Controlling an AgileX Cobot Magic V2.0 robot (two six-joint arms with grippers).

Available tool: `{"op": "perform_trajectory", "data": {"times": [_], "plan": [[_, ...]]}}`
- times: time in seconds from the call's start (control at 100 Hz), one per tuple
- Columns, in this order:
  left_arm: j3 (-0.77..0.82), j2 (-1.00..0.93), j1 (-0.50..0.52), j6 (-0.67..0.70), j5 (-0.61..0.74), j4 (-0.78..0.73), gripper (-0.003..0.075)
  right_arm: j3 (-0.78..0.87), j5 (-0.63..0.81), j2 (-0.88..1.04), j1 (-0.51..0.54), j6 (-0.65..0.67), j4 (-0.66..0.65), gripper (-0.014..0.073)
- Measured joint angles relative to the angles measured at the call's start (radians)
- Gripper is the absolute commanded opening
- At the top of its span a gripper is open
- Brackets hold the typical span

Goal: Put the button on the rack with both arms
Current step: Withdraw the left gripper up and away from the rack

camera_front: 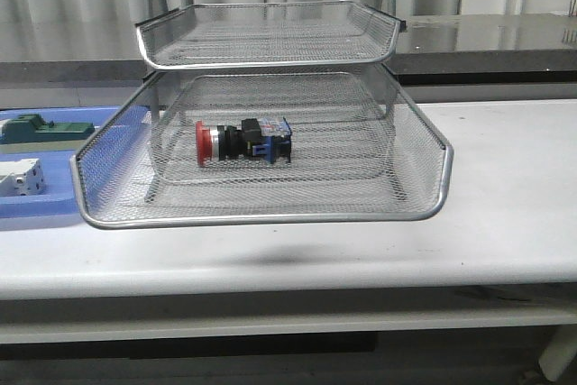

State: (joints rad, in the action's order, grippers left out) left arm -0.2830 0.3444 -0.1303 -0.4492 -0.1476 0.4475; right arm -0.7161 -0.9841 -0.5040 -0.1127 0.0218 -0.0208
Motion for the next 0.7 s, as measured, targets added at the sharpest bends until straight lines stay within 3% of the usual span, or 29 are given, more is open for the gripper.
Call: {"op": "perform_trajectory", "data": {"times": [0.29, 0.7], "plan": [[0.000, 0.000, 0.000, 0.000, 0.000, 0.000, -0.0021, 0.000, 0.040, 0.000, 0.000, 0.000, 0.021, -0.0069], [0.000, 0.000, 0.000, 0.000, 0.000, 0.000, -0.0021, 0.000, 0.157, -0.119, 0.000, -0.002, 0.280, -0.0069]]}}
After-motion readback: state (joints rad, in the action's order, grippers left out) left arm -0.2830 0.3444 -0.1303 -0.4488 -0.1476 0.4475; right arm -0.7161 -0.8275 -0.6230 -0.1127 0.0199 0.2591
